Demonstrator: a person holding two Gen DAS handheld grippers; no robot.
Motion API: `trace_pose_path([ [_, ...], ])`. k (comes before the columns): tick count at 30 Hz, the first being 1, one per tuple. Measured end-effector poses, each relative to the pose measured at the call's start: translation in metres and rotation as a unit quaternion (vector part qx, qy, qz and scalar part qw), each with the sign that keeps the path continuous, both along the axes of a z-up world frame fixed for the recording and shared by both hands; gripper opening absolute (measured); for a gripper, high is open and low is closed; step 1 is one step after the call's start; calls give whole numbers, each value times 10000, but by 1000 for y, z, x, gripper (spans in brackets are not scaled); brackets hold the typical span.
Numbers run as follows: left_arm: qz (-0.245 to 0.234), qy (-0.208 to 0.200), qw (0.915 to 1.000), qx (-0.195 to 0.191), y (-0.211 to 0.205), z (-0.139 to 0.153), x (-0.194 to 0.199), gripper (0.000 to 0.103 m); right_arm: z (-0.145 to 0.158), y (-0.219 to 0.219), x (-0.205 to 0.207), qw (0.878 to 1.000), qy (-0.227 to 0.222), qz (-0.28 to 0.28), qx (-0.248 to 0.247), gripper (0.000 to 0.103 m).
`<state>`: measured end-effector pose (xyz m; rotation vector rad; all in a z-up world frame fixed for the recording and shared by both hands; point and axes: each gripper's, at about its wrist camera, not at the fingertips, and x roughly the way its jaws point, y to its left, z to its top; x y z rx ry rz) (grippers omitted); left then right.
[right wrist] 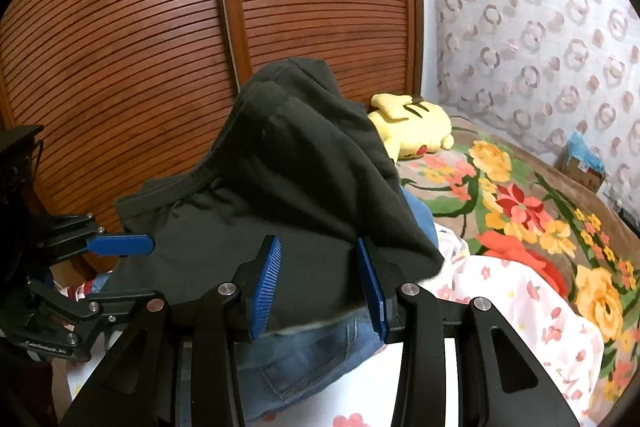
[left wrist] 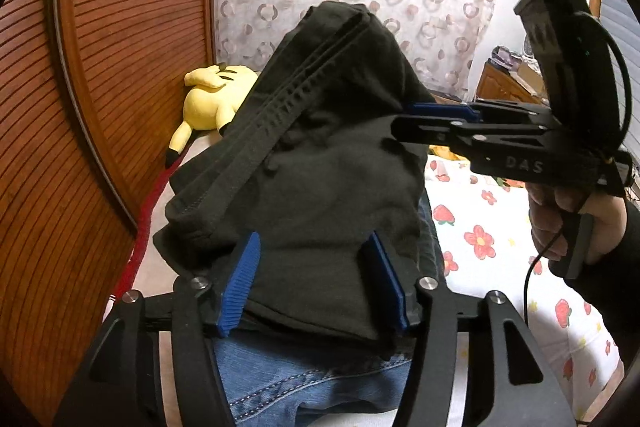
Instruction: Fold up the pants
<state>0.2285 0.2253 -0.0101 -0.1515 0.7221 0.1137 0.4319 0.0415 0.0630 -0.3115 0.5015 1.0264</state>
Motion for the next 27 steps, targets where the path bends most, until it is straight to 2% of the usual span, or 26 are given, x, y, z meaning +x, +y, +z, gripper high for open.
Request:
trace_pose_path([
  [2,-69,-24,10000,-23,-1,2,-2,66,-2,-5,-6,10000,28,-47,33,41],
  [4,-152,-50,9999,-62,-4,3,-4,77,-4,-11,-12,9999,46,-104,73,41],
  [7,-230,-69,9997,-63,-10,4,-8,83,-5,-20,-20,9998,56,-186,101,41],
  [19,-313,-279,9991,28,-31,21,-27,85,-3,-58,-66,9982,-26,-569,199,41],
  [21,-380,-311,9988,-1,-35,23,-32,85,-3,-64,-74,9978,-43,-622,218,45],
  [27,-404,-410,9981,229,-50,30,-47,85,-2,-78,-99,9966,-73,-768,297,52],
])
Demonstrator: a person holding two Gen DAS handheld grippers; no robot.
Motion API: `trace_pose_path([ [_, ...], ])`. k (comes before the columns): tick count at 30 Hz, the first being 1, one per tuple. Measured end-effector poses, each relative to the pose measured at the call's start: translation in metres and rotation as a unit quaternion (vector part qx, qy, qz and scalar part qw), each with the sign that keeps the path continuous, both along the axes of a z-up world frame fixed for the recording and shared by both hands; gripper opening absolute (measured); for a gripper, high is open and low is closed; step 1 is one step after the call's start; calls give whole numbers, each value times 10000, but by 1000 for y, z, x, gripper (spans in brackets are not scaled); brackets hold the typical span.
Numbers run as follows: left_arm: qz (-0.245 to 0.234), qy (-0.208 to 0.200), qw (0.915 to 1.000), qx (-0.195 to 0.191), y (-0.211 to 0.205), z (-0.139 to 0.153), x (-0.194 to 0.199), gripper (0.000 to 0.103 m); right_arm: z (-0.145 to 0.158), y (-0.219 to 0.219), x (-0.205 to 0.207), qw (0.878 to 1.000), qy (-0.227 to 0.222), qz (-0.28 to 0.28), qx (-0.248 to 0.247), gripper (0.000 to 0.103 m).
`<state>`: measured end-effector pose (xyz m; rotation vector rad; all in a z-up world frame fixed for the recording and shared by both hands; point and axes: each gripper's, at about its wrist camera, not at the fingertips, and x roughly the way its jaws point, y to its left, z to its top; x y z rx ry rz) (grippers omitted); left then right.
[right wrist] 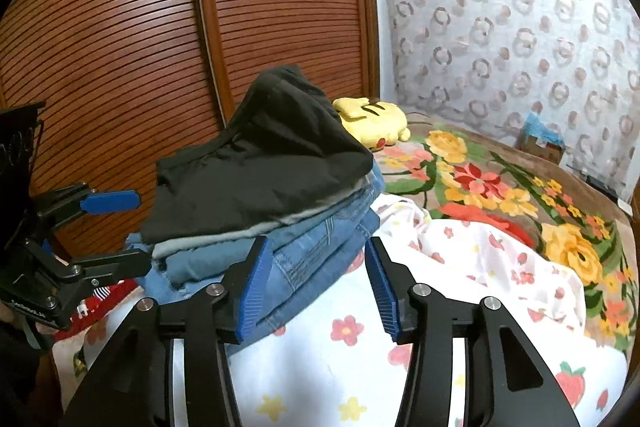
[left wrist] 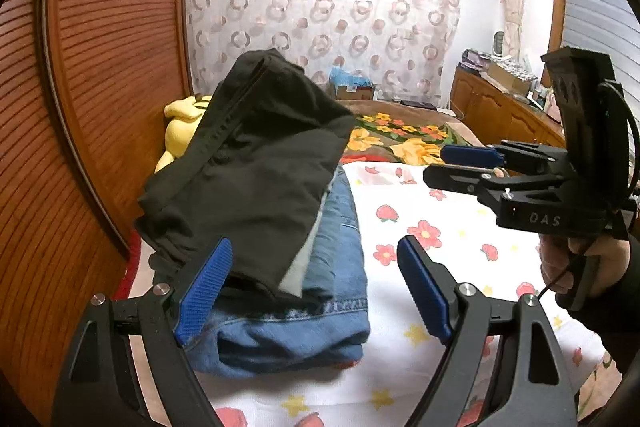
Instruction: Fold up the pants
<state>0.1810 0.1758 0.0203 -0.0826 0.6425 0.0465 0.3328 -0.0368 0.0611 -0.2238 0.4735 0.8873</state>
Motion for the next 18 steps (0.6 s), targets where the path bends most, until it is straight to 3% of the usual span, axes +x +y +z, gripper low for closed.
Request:
trace_pose_path([
  [8,73,-67,9999,59,-13,4,-14,85,0,-17,-34,9999,-78,-117,99,63],
  [18,-19,-95,10000,-21,-32,2,-32,85,-7,-37,-68,9988,-79,-447,177,64],
])
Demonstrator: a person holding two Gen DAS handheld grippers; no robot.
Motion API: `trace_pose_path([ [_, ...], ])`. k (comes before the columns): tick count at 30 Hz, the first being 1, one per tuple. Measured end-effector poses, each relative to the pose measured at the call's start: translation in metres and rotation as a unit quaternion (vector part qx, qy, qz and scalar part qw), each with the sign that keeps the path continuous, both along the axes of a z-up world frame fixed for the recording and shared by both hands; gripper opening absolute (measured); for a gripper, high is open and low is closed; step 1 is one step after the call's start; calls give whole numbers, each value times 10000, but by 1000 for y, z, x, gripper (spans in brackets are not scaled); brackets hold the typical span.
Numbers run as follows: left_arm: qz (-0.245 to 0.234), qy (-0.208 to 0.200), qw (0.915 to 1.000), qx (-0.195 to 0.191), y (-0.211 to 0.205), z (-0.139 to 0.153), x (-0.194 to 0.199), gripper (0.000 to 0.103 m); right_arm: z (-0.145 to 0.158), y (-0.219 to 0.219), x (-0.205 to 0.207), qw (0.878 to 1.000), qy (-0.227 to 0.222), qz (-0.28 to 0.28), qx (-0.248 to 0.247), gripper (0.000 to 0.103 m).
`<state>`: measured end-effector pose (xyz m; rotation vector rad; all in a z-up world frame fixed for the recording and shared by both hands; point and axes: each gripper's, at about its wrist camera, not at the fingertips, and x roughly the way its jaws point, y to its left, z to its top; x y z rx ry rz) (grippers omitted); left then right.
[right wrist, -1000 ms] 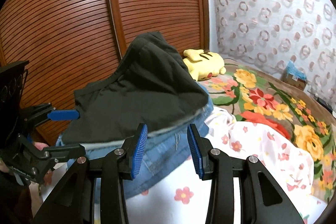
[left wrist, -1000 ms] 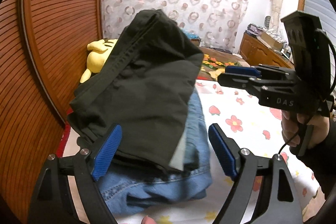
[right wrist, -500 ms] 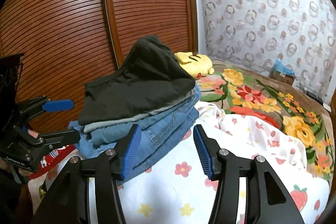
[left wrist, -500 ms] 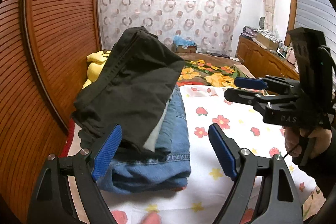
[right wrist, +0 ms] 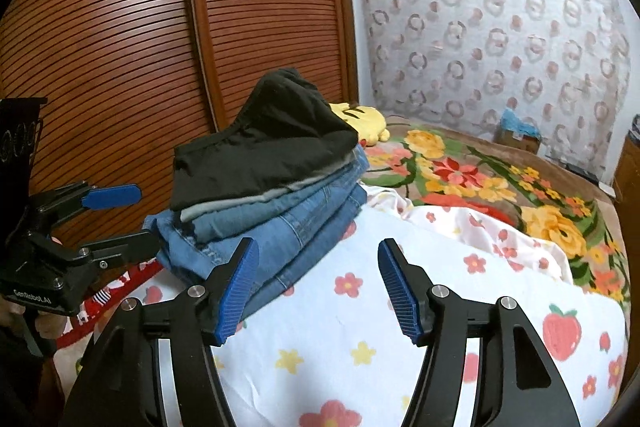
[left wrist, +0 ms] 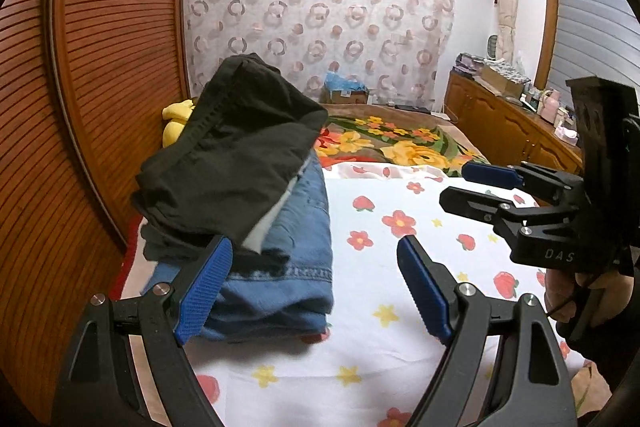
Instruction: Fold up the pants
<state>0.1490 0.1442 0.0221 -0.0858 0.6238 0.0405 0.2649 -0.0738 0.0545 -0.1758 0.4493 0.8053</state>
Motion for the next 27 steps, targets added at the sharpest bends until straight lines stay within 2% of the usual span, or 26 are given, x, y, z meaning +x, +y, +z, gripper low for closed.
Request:
trace_pose_path([
  [17,-391,-118,9992,10,-47,-7,-42,85,-15,-44,-75,9989,-85,-448,56,65],
  [27,-599,-216,9979,72,-81,-7,-67,85,-24,-72,-123,9955,-152,-912,182,67],
])
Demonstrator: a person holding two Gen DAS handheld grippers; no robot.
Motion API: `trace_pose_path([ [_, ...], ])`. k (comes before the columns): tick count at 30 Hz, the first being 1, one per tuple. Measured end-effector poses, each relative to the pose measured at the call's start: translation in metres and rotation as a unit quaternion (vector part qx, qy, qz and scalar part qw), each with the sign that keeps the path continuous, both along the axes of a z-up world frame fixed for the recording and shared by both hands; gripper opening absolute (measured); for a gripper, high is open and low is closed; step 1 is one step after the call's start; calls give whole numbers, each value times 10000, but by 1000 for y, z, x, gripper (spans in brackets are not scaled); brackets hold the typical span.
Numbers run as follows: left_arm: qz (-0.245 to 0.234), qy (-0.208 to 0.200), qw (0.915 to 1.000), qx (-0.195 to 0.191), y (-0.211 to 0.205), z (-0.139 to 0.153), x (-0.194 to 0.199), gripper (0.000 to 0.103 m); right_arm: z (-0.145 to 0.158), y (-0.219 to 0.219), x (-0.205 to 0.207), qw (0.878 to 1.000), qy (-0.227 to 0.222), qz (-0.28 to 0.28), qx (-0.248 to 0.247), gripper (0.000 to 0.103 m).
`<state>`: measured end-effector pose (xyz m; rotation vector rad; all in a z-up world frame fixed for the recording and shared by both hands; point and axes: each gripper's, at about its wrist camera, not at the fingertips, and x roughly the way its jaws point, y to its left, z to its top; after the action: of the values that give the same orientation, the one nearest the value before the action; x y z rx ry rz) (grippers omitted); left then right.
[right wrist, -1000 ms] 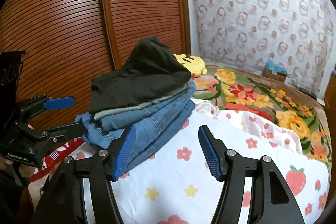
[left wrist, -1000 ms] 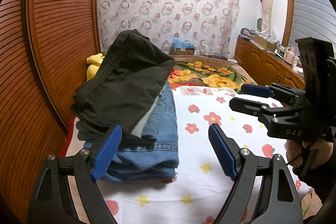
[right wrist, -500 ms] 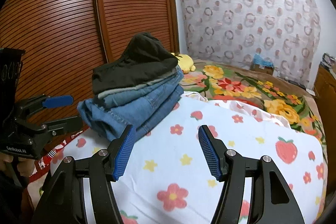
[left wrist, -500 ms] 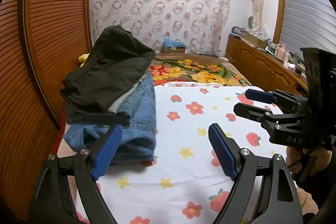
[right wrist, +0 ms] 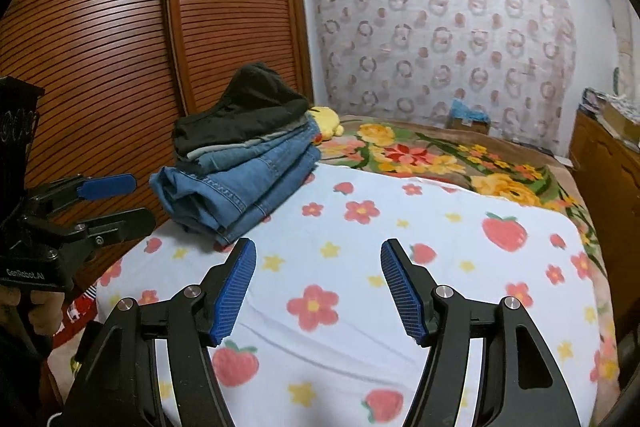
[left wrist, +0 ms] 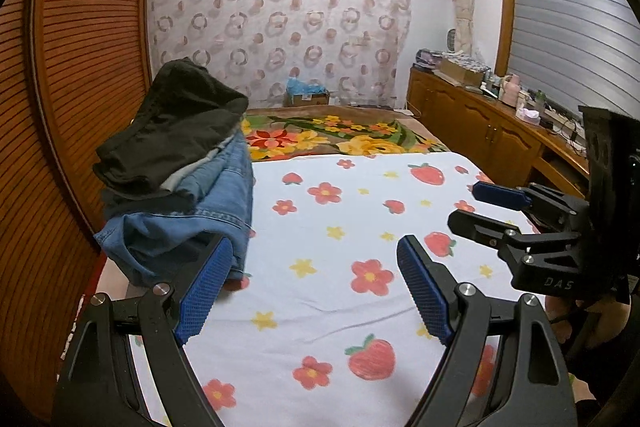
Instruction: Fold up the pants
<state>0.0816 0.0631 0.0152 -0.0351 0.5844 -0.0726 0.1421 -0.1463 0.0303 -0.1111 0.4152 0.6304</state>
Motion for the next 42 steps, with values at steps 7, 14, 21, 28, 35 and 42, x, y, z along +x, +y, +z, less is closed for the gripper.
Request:
trace_pose_path([
  [7,-100,-62,9999,-19,-21,2,-12,85,6,-15,-38,9991,-114,-403,44,68],
  [14,-211,-178,9996,-27,-40,8,-18,85,5,-24,-67,9969,-207,-756,59,68],
  [21,-330,-282,9991,-4,-53,16,-23,85,9,-29,-77,9943,-175,-1042,162,68],
  [28,-368,-497,9981,15,-61,29,-34,85,25,-29,-97,9896,-381,-1336,378,68],
  [35,-209,-710,9972,-39,-54,37,-45,85,25,-20,-120,9866,-641,-1444,398,68],
  [42,-102,-760,9971,-37,-47,39,-47,85,12,-20,-125,9853,-702,-1494,443,68],
])
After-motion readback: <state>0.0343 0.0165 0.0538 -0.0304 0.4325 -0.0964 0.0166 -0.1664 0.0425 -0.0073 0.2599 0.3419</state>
